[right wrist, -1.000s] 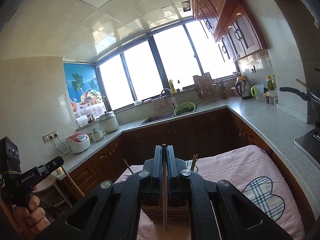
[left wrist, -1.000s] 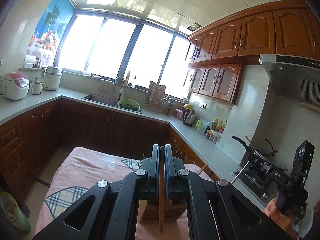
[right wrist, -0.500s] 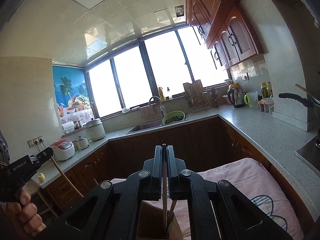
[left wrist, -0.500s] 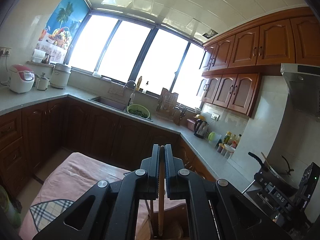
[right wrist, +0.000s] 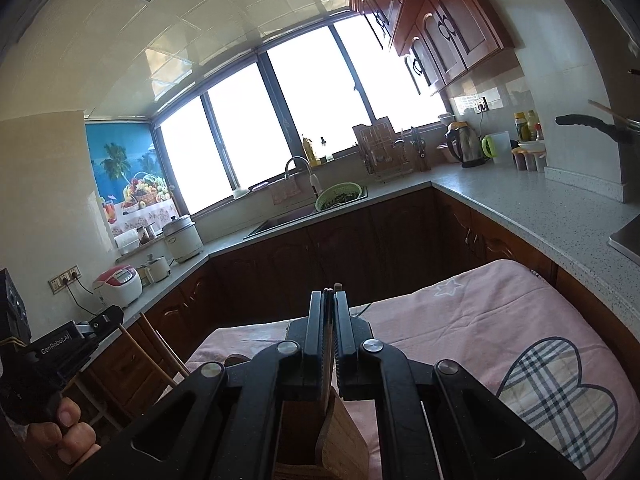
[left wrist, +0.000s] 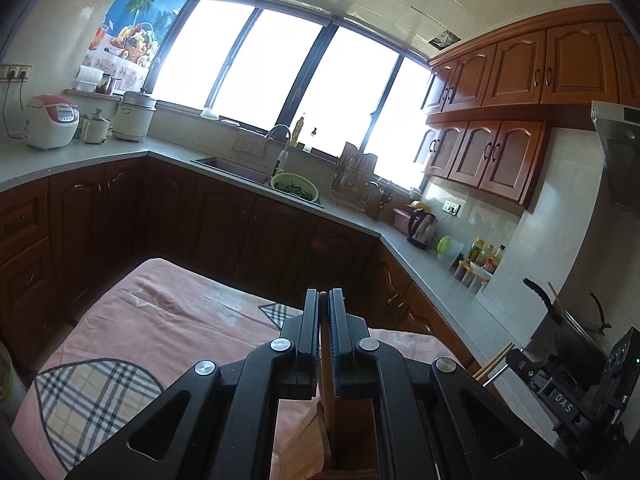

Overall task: Organize utensils
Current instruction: 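Lower the left tool's chopstick into the holder and open while the right tool releases its chopstick, then withdraw both open tools from the holder back over the remaining utensils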

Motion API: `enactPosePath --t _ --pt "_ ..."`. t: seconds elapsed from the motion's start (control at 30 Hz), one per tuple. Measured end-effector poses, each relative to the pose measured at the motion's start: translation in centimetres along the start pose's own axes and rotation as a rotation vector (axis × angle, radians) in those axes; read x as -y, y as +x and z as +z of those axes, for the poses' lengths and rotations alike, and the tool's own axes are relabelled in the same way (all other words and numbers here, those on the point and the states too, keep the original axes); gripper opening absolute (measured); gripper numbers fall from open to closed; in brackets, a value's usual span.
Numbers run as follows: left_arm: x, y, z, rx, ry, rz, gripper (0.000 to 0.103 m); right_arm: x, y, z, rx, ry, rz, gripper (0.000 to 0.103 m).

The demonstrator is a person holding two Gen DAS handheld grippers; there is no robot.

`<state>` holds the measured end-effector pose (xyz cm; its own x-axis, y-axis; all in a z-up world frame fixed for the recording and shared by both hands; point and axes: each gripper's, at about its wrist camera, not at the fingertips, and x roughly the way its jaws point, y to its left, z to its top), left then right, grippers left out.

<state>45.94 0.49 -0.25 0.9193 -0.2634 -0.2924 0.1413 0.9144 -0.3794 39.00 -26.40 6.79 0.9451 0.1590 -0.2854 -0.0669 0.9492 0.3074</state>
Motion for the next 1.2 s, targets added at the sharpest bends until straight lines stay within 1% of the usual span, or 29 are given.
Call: enactPosePath --t 0.13,0.2,0.23,0.3,0.37,0.57,0.73,0.77,0.8,0.87,0.9,0.93,0.97,1.0,1.03,1.07,1.1,1.13,1.17,1.2 --pt "0.5 0.6 0.3 -0.016 0.015 -0.003 0.003 0.0 0.5 -0.4 -0.022 0.001 0.004 0.004" --pt "0.3 0.5 0.5 -0.028 0.023 -0.001 0.003 -0.1 0.8 -0.5 -0.034 -0.001 0.007 0.004" --pt "-0.4 -0.4 0.5 -0.034 0.024 -0.001 0.003 -0.2 1.0 -0.6 -0.042 -0.003 0.007 0.004" --pt "-0.6 -0.2 0.4 -0.055 0.029 -0.003 0.003 -0.2 1.1 -0.6 -0.041 -0.007 0.005 0.004" --pt "-0.7 -0.3 0.7 -0.052 0.038 0.003 0.004 -0.2 1.0 -0.6 -0.044 0.000 0.008 0.004" --pt "-0.9 -0.5 1.8 -0.069 0.023 -0.005 0.004 0.3 1.3 -0.7 -0.063 0.015 0.005 0.005" --pt "-1.1 -0.2 2.0 -0.085 0.012 -0.005 0.004 0.6 1.4 -0.6 -0.073 0.027 0.008 0.005" --pt "-1.2 -0.2 2.1 -0.087 0.012 -0.004 0.004 0.6 1.4 -0.6 -0.075 0.027 0.008 0.006" --pt "-1.3 -0.1 2.2 -0.089 0.011 -0.002 0.005 0.6 1.4 -0.6 -0.078 0.028 0.010 0.009" --pt "-1.3 -0.2 2.3 -0.095 0.008 -0.001 0.007 0.7 1.5 -0.5 -0.084 0.032 0.010 0.009" --pt "-1.4 -0.2 2.4 -0.097 0.007 0.000 0.012 0.7 1.5 -0.5 -0.087 0.034 0.013 0.010" --pt "-1.3 -0.3 2.5 -0.097 0.005 0.002 0.022 0.7 1.5 -0.5 -0.089 0.036 0.014 0.010" --pt "-1.3 -0.6 2.5 -0.091 0.003 0.005 0.026 0.7 1.4 -0.4 -0.090 0.038 0.012 0.011" --pt "-1.3 -0.9 2.5 -0.086 0.002 0.006 0.033 0.7 1.4 -0.5 -0.087 0.040 0.011 0.015" --pt "-1.3 -1.1 2.5 -0.082 0.002 0.007 0.035 0.8 1.2 -0.5 -0.086 0.046 0.012 0.020" --pt "-1.3 -1.5 2.5 -0.078 0.002 0.007 0.037 0.8 1.0 -0.4 -0.083 0.052 0.013 0.033" --pt "-1.3 -1.9 2.6 -0.076 0.000 0.007 0.041 0.9 0.7 -0.4 -0.076 0.058 0.013 0.050" --pt "-1.3 -2.3 2.5 -0.074 -0.001 0.005 0.048 0.9 0.2 -0.4 -0.065 0.061 0.014 0.058" --pt "-1.4 -2.8 2.4 -0.071 -0.003 0.008 0.052 0.9 -0.2 -0.3 -0.054 0.065 0.011 0.066" --pt "-1.4 -3.3 2.2 -0.070 -0.005 0.010 0.060 1.0 -0.7 -0.3 -0.045 0.071 0.011 0.066"
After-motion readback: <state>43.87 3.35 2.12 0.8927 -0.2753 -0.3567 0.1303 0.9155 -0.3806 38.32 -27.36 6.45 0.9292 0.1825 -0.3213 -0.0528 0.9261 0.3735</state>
